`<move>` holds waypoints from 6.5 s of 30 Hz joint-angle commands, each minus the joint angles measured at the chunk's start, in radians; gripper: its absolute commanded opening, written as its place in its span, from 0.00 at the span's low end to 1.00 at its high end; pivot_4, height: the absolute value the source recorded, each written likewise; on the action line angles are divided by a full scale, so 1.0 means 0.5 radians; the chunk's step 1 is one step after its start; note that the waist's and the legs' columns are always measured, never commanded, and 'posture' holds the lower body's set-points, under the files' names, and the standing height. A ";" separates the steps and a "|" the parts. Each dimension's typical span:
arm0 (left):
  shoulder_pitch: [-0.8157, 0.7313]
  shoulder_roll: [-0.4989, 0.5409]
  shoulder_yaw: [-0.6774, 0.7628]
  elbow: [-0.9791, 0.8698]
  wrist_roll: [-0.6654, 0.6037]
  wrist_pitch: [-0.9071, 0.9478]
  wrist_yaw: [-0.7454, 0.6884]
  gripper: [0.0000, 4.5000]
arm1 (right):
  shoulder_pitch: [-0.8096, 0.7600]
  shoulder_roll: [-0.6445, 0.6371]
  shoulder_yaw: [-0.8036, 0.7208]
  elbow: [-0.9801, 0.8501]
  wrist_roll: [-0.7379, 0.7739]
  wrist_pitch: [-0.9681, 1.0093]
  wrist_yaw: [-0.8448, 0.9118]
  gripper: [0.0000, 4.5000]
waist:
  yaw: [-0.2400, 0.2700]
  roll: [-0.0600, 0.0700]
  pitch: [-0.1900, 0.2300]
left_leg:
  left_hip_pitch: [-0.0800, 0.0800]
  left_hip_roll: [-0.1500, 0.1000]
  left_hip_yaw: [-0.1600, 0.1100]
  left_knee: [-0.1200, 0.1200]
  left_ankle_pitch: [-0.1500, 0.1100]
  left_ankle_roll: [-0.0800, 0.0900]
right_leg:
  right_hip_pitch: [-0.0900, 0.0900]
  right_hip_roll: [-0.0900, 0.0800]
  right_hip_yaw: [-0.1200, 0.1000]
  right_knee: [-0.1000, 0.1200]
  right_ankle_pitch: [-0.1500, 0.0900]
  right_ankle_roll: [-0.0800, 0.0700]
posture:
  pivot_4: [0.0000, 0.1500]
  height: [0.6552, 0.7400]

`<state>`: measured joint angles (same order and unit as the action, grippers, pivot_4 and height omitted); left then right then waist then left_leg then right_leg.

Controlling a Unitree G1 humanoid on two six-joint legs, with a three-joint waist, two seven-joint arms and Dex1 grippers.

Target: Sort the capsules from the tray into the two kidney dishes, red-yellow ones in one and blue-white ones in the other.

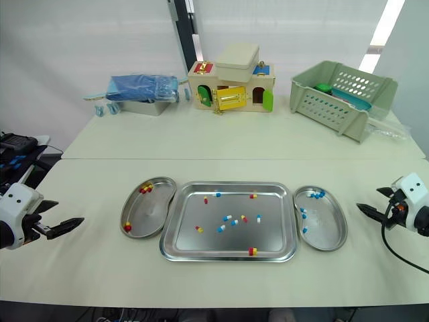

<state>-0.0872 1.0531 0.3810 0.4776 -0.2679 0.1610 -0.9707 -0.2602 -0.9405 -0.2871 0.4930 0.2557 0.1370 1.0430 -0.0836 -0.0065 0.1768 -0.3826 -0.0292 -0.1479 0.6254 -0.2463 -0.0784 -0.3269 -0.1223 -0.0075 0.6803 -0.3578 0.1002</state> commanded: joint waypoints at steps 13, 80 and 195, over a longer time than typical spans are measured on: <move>-0.046 -0.026 0.034 0.009 0.007 -0.009 0.029 1.00 | -0.069 -0.059 -0.008 0.058 -0.010 -0.044 0.030 1.00 | 0.000 -0.001 0.000 | 0.000 0.000 0.001 0.000 0.000 0.000 | 0.000 0.000 0.000 0.000 0.000 0.000 | 1.00 1.00; -0.822 -0.404 -1.165 -0.823 0.103 -0.173 -0.975 1.00 | 1.821 1.008 0.272 -1.652 0.447 -0.977 0.224 1.00 | 0.069 -0.007 -0.001 | 0.001 0.012 0.000 0.002 -0.002 -0.002 | 0.001 0.012 0.001 -0.001 0.000 -0.001 | 1.00 1.00; -0.526 -0.066 -0.494 -0.769 -0.039 0.565 -0.532 0.99 | 1.676 0.681 0.337 -1.802 0.690 -0.792 0.098 1.00 | 0.073 -0.007 -0.001 | 0.006 0.012 -0.006 0.003 -0.003 -0.002 | 0.011 0.013 -0.003 -0.003 0.000 -0.001 | 1.00 1.00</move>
<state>-0.3512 0.9873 0.0659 0.0928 -0.2566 0.4259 -1.2369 0.5765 -0.5824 -0.0688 -0.3439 0.5507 -0.2947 1.1255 -0.0471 -0.0102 0.1762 -0.3796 -0.0232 -0.1507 0.6271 -0.2477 -0.0794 -0.3216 -0.1160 -0.0092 0.6787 -0.3577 0.0995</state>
